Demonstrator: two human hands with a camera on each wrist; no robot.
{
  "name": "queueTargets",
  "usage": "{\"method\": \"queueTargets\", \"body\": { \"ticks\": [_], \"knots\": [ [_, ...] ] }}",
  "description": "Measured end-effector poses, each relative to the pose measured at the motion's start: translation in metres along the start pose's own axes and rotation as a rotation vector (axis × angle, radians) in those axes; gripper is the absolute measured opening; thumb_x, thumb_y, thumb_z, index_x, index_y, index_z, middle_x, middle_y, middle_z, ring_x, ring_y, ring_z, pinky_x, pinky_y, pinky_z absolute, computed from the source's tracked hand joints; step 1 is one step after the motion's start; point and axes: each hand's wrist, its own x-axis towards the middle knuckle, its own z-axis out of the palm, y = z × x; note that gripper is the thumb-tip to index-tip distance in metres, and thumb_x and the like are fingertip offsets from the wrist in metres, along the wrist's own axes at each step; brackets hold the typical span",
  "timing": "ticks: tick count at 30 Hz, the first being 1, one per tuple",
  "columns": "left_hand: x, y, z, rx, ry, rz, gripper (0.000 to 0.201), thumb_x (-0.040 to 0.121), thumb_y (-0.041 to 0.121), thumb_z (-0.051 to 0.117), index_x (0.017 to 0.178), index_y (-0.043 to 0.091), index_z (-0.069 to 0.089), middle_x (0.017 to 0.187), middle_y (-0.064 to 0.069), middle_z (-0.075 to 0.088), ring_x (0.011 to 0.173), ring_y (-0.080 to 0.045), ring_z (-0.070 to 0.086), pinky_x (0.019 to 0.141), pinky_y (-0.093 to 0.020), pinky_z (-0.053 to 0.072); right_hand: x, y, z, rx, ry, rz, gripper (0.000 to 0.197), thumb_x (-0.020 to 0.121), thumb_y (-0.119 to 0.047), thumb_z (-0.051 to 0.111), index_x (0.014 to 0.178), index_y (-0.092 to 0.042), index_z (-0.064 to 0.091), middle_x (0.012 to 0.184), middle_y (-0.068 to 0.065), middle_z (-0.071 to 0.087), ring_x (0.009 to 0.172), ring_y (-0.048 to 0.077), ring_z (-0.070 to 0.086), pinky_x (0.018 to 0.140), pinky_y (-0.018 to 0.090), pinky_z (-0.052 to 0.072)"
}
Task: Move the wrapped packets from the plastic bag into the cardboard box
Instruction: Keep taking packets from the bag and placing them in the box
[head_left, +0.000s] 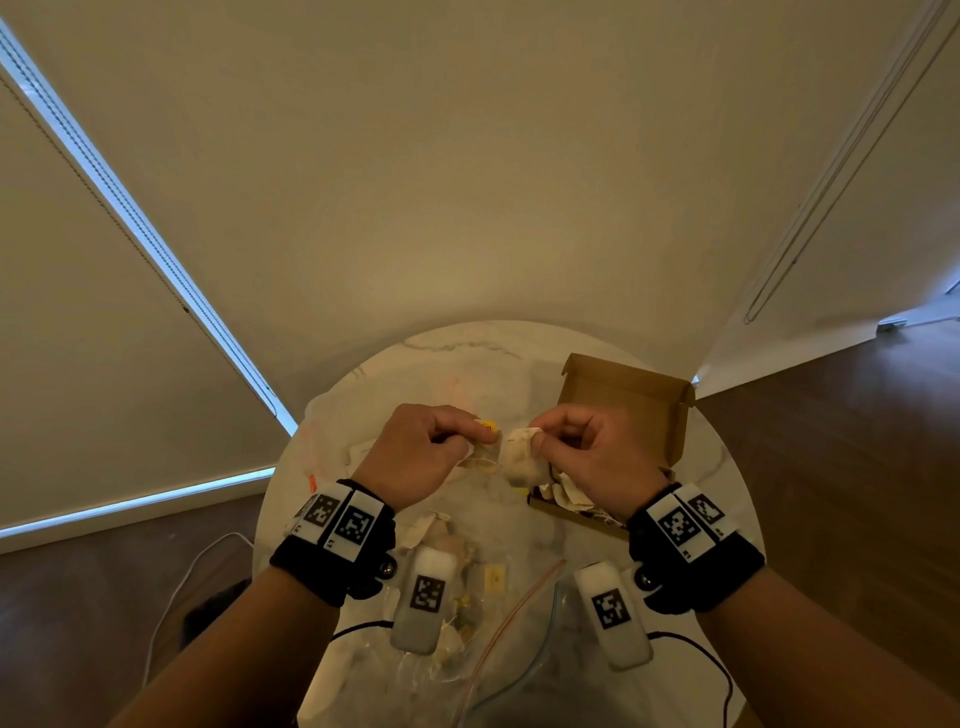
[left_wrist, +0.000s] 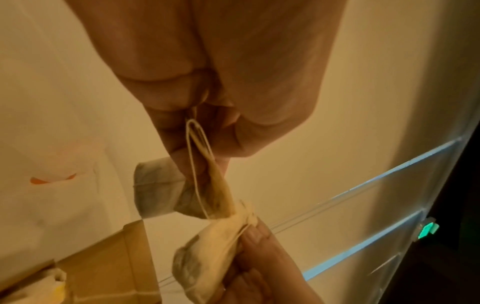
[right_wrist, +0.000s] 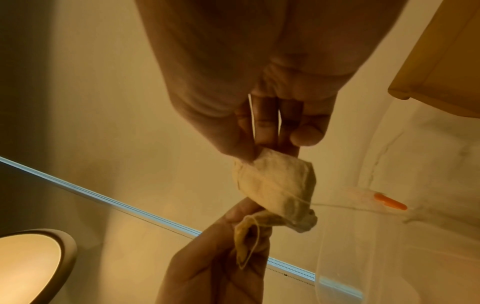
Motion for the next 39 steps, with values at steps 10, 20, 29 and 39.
{"method": "queueTargets", "body": {
  "ticks": [10, 20, 29, 39],
  "knots": [
    [0.001, 0.008, 0.009, 0.187, 0.022, 0.101, 0.015, 0.085, 0.005, 0.070, 0.093, 0.015, 0.078, 0.098, 0.005, 0.074, 0.096, -0.004, 0.068, 0.086, -0.018, 0.053, 0.002, 0.000, 0.002, 0.007, 0.004, 0.026, 0.007, 0.086, -0.009, 0.068, 0.087, -0.013, 0.074, 0.081, 0.006, 0.075, 0.077, 0.028, 0.070, 0.072, 0.044, 0.058],
    [0.002, 0.015, 0.014, 0.294, 0.031, 0.192, 0.008, 0.077, 0.016, 0.080, 0.085, 0.018, 0.079, 0.085, 0.013, 0.070, 0.089, -0.007, 0.069, 0.080, -0.016, 0.050, 0.002, 0.004, 0.001, -0.031, 0.022, 0.012, 0.008, 0.086, -0.008, 0.068, 0.089, -0.012, 0.074, 0.081, 0.006, 0.075, 0.076, 0.027, 0.070, 0.071, 0.045, 0.058],
    [0.005, 0.019, 0.010, 0.301, -0.012, 0.199, 0.003, 0.079, 0.016, 0.078, 0.082, 0.016, 0.079, 0.087, 0.009, 0.074, 0.086, -0.002, 0.067, 0.080, -0.013, 0.048, 0.000, 0.012, 0.005, -0.001, 0.066, -0.040, 0.019, 0.084, 0.001, 0.064, 0.084, -0.016, 0.073, 0.073, 0.008, 0.073, 0.065, 0.035, 0.065, 0.061, 0.048, 0.054],
    [0.004, 0.017, 0.009, 0.265, 0.003, 0.141, 0.008, 0.076, 0.017, 0.081, 0.083, 0.016, 0.079, 0.083, 0.013, 0.071, 0.084, -0.003, 0.067, 0.077, -0.015, 0.049, 0.000, 0.004, 0.005, 0.032, 0.024, -0.038, 0.010, 0.083, -0.001, 0.068, 0.085, -0.010, 0.064, 0.066, 0.011, 0.071, 0.053, 0.026, 0.059, 0.056, 0.037, 0.050]
  ]
}}
